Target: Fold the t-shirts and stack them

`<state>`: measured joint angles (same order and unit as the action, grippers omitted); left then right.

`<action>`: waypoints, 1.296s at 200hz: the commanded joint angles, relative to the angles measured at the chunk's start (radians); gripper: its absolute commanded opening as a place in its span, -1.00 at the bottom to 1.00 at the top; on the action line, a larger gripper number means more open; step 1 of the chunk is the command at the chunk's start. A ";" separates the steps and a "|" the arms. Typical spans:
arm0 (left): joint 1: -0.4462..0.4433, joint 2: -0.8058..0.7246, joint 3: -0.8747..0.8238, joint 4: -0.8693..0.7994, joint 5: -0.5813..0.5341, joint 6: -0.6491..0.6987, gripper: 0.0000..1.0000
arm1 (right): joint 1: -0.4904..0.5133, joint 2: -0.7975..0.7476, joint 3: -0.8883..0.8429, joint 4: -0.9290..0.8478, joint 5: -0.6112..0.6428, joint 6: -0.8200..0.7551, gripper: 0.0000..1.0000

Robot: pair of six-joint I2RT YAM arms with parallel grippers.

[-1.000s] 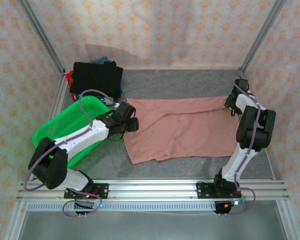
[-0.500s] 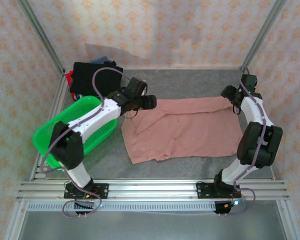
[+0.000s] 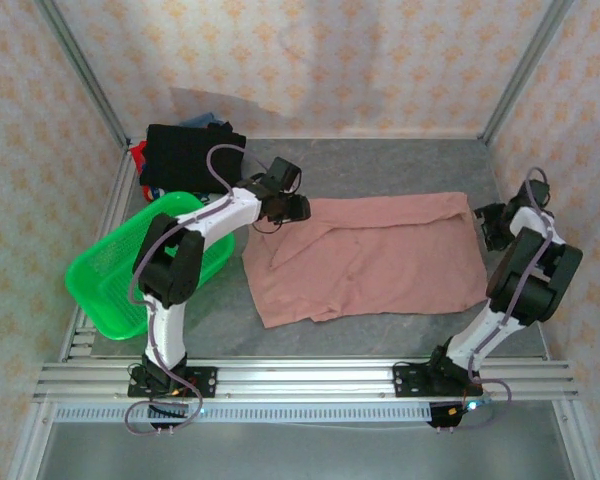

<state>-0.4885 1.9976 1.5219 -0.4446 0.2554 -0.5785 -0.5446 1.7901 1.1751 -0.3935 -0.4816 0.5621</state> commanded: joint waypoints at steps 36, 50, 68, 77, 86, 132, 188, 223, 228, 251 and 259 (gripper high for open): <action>0.010 0.058 0.026 0.056 -0.025 -0.052 -0.21 | -0.004 0.131 -0.007 0.308 -0.242 0.314 0.27; 0.013 0.068 0.027 0.058 -0.031 -0.055 -0.23 | -0.005 0.153 -0.018 0.383 -0.266 0.384 0.25; 0.012 0.085 0.036 0.056 -0.036 -0.061 -0.25 | -0.005 0.169 -0.011 0.386 -0.278 0.416 0.23; 0.011 0.092 0.037 0.056 -0.038 -0.065 -0.27 | -0.004 0.172 -0.006 0.363 -0.278 0.415 0.22; 0.013 0.095 0.036 0.056 -0.041 -0.067 -0.29 | -0.005 0.171 -0.005 0.349 -0.282 0.421 0.21; 0.014 0.096 0.032 0.049 -0.050 -0.062 -0.33 | -0.005 0.169 0.004 0.278 -0.331 0.442 0.18; 0.014 0.116 0.045 0.036 -0.052 -0.055 -0.36 | -0.005 0.215 0.044 0.264 -0.328 0.449 -0.13; 0.018 0.145 0.075 -0.014 -0.071 -0.057 -0.43 | -0.005 0.238 0.102 0.161 -0.259 0.383 -0.77; 0.018 0.147 0.075 -0.020 -0.075 -0.059 -0.44 | -0.005 0.237 0.114 0.139 -0.248 0.368 -0.82; 0.022 0.166 0.098 -0.082 -0.113 -0.068 -0.48 | -0.005 0.234 0.181 0.004 -0.185 0.248 -0.91; 0.024 0.174 0.107 -0.100 -0.120 -0.072 -0.49 | -0.005 0.233 0.197 -0.032 -0.172 0.209 -0.93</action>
<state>-0.4767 2.1433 1.5814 -0.4484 0.2012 -0.6327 -0.5465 2.0209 1.3029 -0.2642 -0.7410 0.9104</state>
